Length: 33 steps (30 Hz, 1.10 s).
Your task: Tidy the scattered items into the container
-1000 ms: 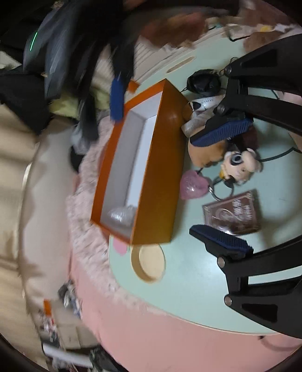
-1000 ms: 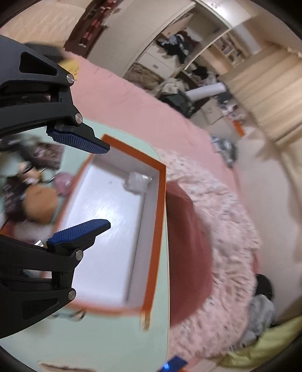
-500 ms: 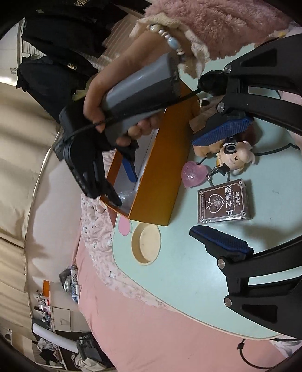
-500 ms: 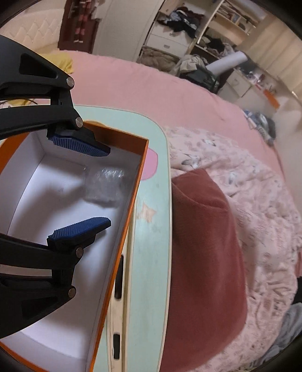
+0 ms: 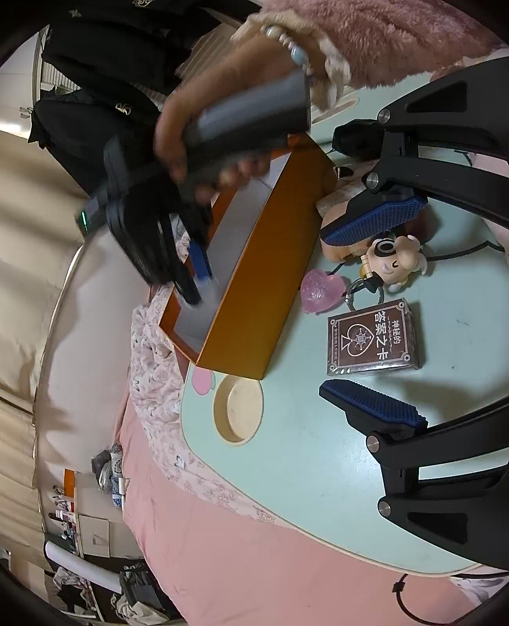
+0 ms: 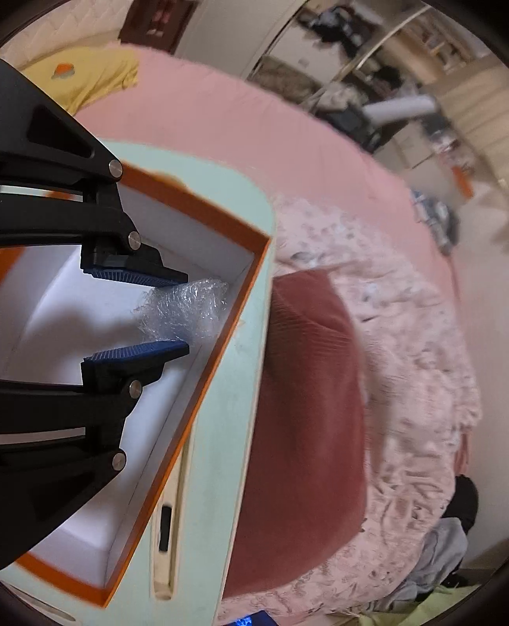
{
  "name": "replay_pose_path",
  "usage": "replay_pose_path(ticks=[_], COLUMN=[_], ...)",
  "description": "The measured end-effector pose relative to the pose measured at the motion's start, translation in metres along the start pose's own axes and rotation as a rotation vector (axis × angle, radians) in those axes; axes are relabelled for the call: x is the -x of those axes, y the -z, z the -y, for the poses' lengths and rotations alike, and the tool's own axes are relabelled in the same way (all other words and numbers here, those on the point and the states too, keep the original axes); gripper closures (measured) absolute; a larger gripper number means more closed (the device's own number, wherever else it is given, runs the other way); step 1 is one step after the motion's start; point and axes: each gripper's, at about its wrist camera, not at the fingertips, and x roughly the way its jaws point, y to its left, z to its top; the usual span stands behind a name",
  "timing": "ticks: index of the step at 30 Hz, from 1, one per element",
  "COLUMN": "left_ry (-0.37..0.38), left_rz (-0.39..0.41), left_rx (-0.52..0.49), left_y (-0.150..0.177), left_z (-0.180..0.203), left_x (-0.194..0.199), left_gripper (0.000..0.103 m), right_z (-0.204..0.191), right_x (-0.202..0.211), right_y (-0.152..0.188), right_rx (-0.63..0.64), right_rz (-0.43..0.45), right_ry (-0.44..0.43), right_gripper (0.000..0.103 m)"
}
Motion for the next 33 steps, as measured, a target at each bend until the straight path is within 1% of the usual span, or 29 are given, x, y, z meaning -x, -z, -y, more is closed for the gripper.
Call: replay_pose_path(ticks=[3,5,8,10,13,15,17,19,22,24,25,26,29,31,33], left_ry=[-0.001,-0.002,-0.004,-0.005,-0.005,-0.009,-0.012,-0.019,-0.024,-0.024,-0.022,-0.018,-0.005,0.006,0.0], left_rz=[-0.001,-0.003,-0.001,0.0,-0.003,-0.009,-0.014,-0.019,-0.017,-0.016,-0.014,-0.012,0.001,0.009,0.023], left_rx=[0.003,0.003,-0.002,-0.004,0.0,0.0,-0.004,-0.009,-0.015,-0.016,-0.015,-0.011,0.016,0.032,0.042], left_y=[0.0,0.0,0.0,0.0,0.001,0.0,0.001,0.001,0.001,0.001,0.0,0.0,-0.004,-0.012,-0.024], left_z=[-0.001,-0.001,0.0,0.0,0.0,0.0,0.001,0.003,0.004,0.004,0.004,0.003,-0.002,-0.007,-0.011], left_x=[0.0,0.0,0.0,0.0,0.0,-0.001,-0.001,-0.002,-0.001,-0.001,-0.001,-0.001,0.0,0.001,-0.001], left_gripper=[0.032,0.032,0.032,0.032,0.032,0.032,0.032,0.032,0.032,0.032,0.032,0.032,0.032,0.032,0.032], right_z=[0.008,0.014,0.021,0.028,0.044,0.051,0.054,0.056,0.056,0.056,0.058,0.059,0.066,0.073,0.083], right_x=[0.051,0.087,0.127,0.146,0.152,0.148,0.136,0.122,0.106,0.102,0.102,0.103,0.119,0.134,0.144], right_y=[0.014,0.031,0.062,0.088,0.131,0.159,0.182,0.196,0.203,0.204,0.205,0.207,0.21,0.209,0.199], right_rx=[0.01,0.029,0.055,0.054,0.026,0.015,0.008,-0.007,-0.015,-0.026,-0.034,-0.046,-0.062,-0.075,-0.116], right_rz=[0.106,0.178,0.245,0.264,0.243,0.216,0.169,0.137,0.114,0.139,0.147,0.162,0.225,0.291,0.344], right_ry=[-0.057,-0.086,-0.106,-0.123,-0.144,-0.148,-0.155,-0.166,-0.188,-0.214,-0.215,-0.218,-0.228,-0.22,-0.175], right_gripper=[0.076,0.076,0.076,0.076,0.076,0.076,0.076,0.075,0.073,0.064,0.052,0.046,0.045,0.045,0.045])
